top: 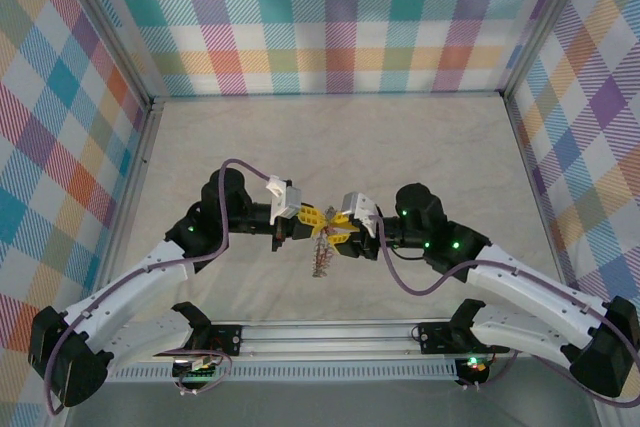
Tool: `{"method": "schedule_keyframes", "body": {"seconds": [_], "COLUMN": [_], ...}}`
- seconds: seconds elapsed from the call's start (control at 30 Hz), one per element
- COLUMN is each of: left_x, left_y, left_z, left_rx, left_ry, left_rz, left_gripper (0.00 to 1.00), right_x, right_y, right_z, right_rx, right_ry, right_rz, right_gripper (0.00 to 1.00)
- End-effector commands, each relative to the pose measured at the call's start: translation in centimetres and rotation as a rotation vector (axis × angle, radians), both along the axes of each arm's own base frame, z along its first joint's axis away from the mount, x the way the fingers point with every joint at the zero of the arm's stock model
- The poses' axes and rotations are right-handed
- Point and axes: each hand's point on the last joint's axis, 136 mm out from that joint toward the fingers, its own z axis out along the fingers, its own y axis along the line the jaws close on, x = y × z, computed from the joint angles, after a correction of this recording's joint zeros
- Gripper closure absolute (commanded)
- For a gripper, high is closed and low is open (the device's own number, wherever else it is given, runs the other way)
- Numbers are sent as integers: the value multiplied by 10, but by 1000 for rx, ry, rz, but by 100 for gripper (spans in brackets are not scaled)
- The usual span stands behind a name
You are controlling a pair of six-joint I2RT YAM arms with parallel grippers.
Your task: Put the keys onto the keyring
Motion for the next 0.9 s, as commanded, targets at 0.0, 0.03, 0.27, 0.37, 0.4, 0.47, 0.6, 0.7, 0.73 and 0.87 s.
{"method": "schedule_keyframes", "body": {"seconds": [0.0,0.03,0.27,0.37,0.4,0.47,0.6,0.7,0.73,0.87], "left_x": [-9,-10,-10,-11,-11,-12,-14,-18,-18,-18], "left_y": [-1,-1,0,0,1,1,0,-2,-2,-3], "left_z": [27,27,29,27,27,27,29,29,29,29], "left_rx": [-60,-64,-78,-78,-78,-78,-81,-86,-87,-87], "left_ry": [-74,-75,-76,-69,-70,-67,-70,-69,-70,-78], "left_rz": [-41,-42,-30,-33,-33,-41,-55,-86,-93,-91], "left_gripper": [100,100,100,100,100,100,100,100,100,100], "right_x": [-5,-5,-2,-6,-7,-8,-7,-4,-4,-6], "right_y": [-2,-1,0,-5,-6,-8,-6,-5,-4,-1], "right_z": [-3,-3,8,20,24,27,30,34,37,42], "right_rx": [7,14,86,133,140,136,141,156,161,173], "right_ry": [0,1,-30,-80,-92,-102,-102,-112,-119,-117], "right_rz": [10,11,-6,-5,-5,-7,-1,-10,-11,15], "right_gripper": [63,64,67,62,61,61,62,64,65,73]}}
